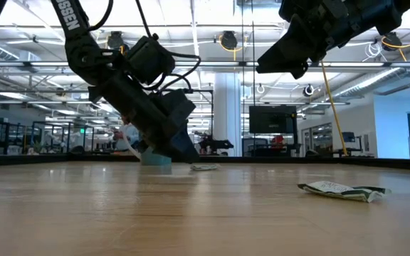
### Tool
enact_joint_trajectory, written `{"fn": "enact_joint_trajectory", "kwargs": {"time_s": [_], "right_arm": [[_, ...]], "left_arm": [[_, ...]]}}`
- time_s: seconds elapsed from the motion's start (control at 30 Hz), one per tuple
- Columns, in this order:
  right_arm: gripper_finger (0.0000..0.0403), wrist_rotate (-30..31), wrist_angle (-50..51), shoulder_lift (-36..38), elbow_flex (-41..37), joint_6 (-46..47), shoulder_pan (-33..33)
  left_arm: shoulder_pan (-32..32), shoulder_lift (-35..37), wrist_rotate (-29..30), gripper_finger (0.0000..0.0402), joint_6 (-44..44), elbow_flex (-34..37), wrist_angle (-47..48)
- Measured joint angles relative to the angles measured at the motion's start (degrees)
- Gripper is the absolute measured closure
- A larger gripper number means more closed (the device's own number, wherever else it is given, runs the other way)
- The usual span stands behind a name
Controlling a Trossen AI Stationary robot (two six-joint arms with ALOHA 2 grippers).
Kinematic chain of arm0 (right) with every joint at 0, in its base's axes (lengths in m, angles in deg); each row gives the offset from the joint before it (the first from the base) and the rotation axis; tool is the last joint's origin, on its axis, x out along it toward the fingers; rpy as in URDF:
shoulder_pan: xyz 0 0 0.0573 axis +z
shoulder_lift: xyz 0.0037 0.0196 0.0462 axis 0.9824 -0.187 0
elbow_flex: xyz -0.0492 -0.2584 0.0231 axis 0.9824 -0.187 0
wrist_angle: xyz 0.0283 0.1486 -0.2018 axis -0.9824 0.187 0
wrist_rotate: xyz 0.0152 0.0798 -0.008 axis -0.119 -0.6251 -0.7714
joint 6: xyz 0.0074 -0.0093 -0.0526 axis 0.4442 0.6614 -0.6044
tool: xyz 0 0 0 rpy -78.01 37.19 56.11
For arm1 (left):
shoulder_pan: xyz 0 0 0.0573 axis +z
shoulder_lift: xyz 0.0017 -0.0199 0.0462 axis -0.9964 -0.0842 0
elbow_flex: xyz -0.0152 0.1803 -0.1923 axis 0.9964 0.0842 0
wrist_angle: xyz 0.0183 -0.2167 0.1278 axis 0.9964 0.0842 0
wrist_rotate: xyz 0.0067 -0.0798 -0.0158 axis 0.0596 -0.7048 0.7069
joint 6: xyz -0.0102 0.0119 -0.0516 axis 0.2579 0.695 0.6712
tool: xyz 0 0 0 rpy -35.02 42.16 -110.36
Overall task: Pick and place Stevia / Truvia into bins
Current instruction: Put the stevia packet into the transparent container
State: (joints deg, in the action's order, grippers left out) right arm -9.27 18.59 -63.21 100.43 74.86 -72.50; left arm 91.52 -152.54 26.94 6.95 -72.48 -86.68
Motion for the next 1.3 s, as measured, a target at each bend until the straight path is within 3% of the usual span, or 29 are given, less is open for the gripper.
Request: {"fn": "enact_joint_trajectory", "kwargs": {"time_s": [0.27,0.63,0.9,1.17,1.3], "right_arm": [[0.0287,0.0,0.0,0.0,0.0,0.0,0.0],[0.0287,0.0,-0.5,0.0,0.0,0.0,0.0],[0.0287,0.0,-0.9,0.0,0.0,0.0,0.0],[0.0287,0.0,-0.9,0.0,0.0,0.0,0.0],[0.0287,0.0,-0.8,0.0,0.0,0.0,0.1]], "left_arm": [[-1.6,0.0,1.3,0.0289,-0.5,0.0,0.8],[-2.3,-5.1,4.3,0.0291,-0.3,-0.1,-3.1],[-2.3,-4.6,1.9,0.0389,-3.2,-0.1,-3.1],[-3.5,4.5,-4.6,0.0395,-5.3,0.1,2.5],[-6.1,13.3,-8.4,0.0397,-7.7,0.2,13.5]]}}
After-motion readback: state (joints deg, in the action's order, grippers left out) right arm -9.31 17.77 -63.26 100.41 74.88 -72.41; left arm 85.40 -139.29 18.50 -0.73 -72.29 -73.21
